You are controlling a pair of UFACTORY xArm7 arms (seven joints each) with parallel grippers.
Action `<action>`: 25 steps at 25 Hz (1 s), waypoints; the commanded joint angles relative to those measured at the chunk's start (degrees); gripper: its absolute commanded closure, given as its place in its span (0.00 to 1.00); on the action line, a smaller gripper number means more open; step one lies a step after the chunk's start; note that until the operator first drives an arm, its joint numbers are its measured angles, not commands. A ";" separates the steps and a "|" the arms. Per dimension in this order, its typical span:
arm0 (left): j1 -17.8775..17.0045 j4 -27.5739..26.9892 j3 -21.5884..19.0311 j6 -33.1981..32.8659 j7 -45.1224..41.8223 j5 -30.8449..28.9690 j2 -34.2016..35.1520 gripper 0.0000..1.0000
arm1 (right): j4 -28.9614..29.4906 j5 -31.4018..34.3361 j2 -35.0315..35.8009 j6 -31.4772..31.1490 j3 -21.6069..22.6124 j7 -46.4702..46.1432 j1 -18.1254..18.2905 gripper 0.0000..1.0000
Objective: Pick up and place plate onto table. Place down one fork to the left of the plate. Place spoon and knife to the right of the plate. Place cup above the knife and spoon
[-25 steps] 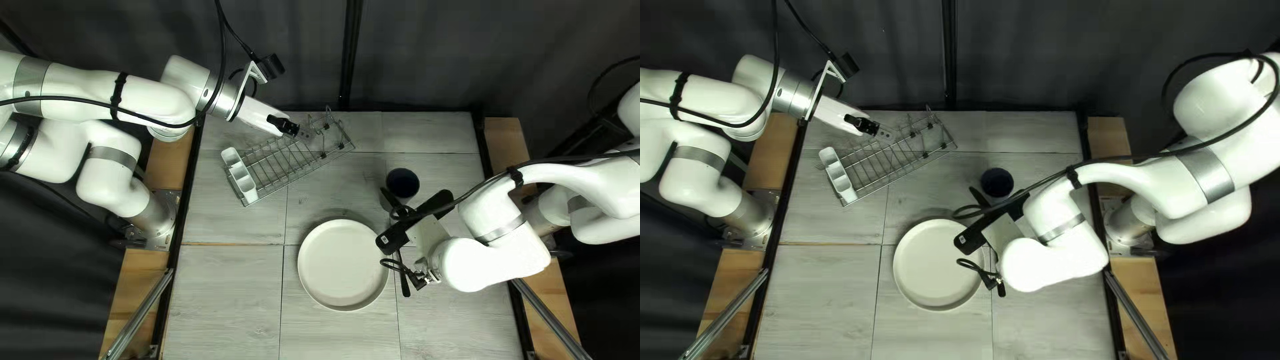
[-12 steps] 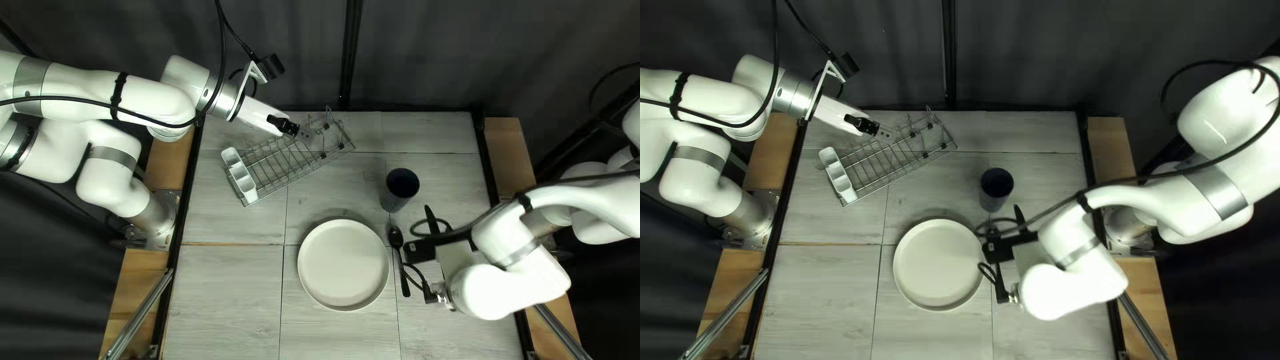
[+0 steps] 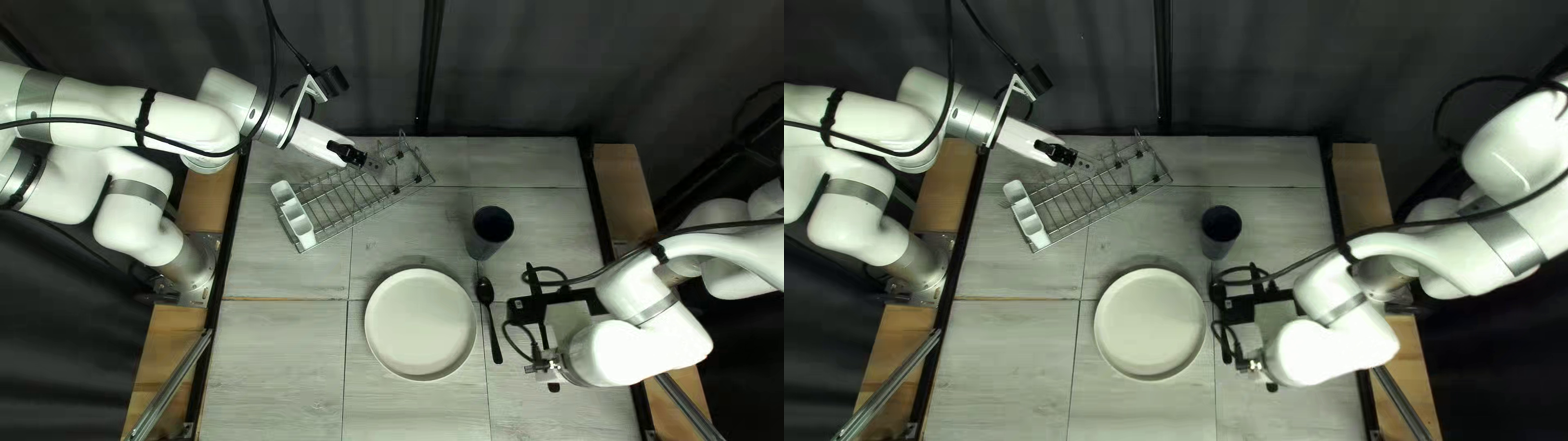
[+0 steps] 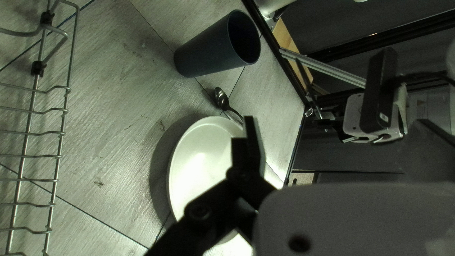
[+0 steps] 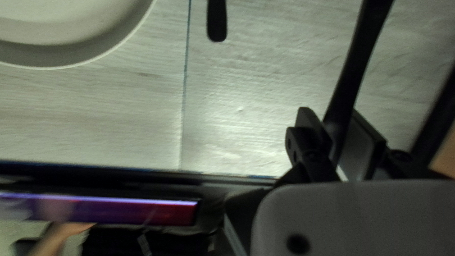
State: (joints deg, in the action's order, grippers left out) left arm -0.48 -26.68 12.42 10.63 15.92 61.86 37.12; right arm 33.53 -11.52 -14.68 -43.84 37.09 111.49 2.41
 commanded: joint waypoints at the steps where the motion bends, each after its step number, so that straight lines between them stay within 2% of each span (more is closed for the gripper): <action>1: 0.00 0.00 0.00 0.00 0.00 0.00 0.00 0.00 | -3.51 -2.72 1.66 6.04 -1.61 -2.88 0.35 1.00; 11: 0.00 0.00 0.00 0.00 0.00 0.00 0.00 0.00 | -6.77 -5.95 9.22 17.64 -2.43 -10.25 0.36 1.00; 17: 0.00 0.00 0.00 0.00 0.00 0.00 0.00 0.00 | -6.49 -3.64 12.42 19.43 -3.14 -12.03 1.40 1.00; 25: 0.00 0.00 0.00 0.00 0.00 0.00 0.00 0.00 | -7.89 -4.56 13.67 21.61 -3.63 -14.14 1.79 1.00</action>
State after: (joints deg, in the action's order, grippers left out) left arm -0.48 -26.68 12.42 10.63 15.92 61.86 37.12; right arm 25.89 -15.84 -1.47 -22.86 33.63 97.85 4.03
